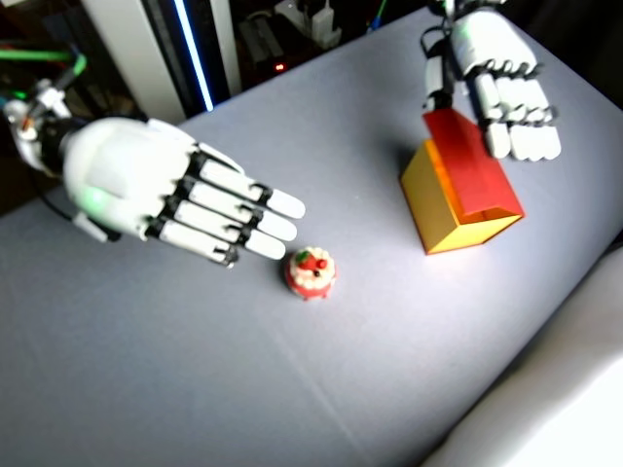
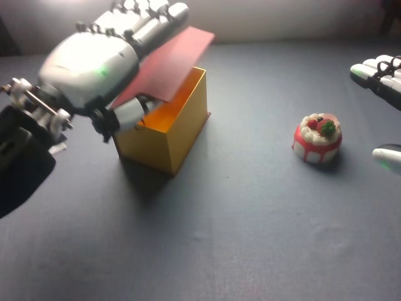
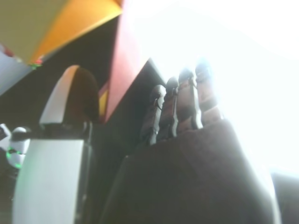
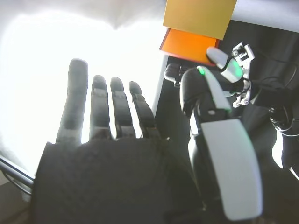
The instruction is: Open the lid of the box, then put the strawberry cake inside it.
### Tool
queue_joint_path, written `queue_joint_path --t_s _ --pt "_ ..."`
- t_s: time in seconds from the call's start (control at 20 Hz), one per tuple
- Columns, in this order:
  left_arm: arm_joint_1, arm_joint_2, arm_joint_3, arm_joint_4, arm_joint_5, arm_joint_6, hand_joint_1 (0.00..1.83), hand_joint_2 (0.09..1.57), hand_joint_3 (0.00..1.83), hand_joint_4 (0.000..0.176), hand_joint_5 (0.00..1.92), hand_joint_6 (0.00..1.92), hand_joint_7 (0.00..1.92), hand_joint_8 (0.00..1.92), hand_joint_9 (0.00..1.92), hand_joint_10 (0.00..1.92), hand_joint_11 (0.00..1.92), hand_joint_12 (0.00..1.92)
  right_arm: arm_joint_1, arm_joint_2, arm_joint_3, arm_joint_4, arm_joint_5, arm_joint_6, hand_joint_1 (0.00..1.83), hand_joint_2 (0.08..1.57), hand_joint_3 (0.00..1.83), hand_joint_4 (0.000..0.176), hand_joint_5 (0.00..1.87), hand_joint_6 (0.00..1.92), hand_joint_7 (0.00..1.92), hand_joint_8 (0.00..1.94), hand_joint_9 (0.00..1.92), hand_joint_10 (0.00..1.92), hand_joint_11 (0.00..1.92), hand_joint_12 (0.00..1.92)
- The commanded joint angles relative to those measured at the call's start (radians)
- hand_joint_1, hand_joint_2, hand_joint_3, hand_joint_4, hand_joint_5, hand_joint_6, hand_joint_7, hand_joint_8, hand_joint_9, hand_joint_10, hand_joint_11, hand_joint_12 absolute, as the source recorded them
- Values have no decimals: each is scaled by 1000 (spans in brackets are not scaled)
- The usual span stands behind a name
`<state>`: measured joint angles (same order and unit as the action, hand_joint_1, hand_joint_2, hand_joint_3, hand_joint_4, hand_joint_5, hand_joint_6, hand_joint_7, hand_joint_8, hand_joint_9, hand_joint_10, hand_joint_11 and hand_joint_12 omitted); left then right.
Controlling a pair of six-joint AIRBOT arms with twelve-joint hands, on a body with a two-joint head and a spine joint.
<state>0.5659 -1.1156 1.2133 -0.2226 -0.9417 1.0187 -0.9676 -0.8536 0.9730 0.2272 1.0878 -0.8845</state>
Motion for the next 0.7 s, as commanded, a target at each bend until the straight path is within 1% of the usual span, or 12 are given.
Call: queue_joint_path --t_s 0.0,0.05,0.1,0.15,0.2,0.25,0.35,0.45,0.5,0.55,0.6,0.65 --pt "-12 13 10 -1 -153 -10 884 1345 20 84 0 0 0 0 0 0 0 0 4 5 5 7 124 7 471 1366 0 0 0 0 0 0 0 0 0 0" --pt "-12 19 16 -16 -168 -27 822 1372 29 83 0 0 0 0 0 0 0 0 4 5 5 7 124 7 469 1365 0 0 0 0 0 0 0 0 0 0" --pt "-8 24 25 -38 -188 -46 825 1375 25 94 0 0 0 0 0 0 0 0 4 5 5 8 124 7 468 1363 0 0 0 0 0 0 0 0 0 0" --pt "-5 28 30 -64 -202 -55 825 1381 25 72 0 0 0 0 0 0 0 0 4 5 5 8 124 7 468 1364 0 0 0 0 0 0 0 0 0 0" --pt "0 30 36 -89 -217 -66 839 1374 18 65 0 0 0 0 0 0 0 0 3 5 6 8 124 7 454 1364 0 0 0 0 0 0 0 0 0 0" --pt "4 31 43 -111 -224 -76 893 1366 10 63 0 0 0 0 0 0 0 0 3 5 6 8 124 7 458 1362 0 0 0 0 0 0 0 0 0 0" --pt "29 31 68 -178 -246 -119 852 1363 6 72 0 0 0 0 0 0 0 0 3 5 7 8 124 7 478 1362 0 0 0 0 0 0 0 0 0 0" --pt "62 30 88 -253 -265 -160 877 1379 8 59 0 0 0 0 0 0 0 0 3 5 7 8 124 8 513 1358 0 0 0 0 0 0 0 0 0 0" --pt "77 31 92 -285 -267 -163 876 1377 6 72 0 0 0 0 0 0 0 0 3 5 8 8 124 9 516 1355 0 0 0 0 0 0 0 0 0 0" --pt "92 33 96 -315 -262 -165 897 1376 4 63 0 0 0 0 0 0 0 0 3 5 8 7 124 9 516 1354 0 0 0 0 0 0 0 0 0 0" --pt "100 34 99 -326 -259 -170 897 1367 0 45 0 0 0 0 0 0 0 0 3 5 9 6 124 9 516 1355 0 0 0 0 0 0 0 0 0 0" --pt "106 34 102 -328 -254 -178 907 1342 0 37 0 0 0 0 0 0 0 0 3 5 9 6 124 9 516 1355 0 0 0 0 0 0 0 0 0 0"
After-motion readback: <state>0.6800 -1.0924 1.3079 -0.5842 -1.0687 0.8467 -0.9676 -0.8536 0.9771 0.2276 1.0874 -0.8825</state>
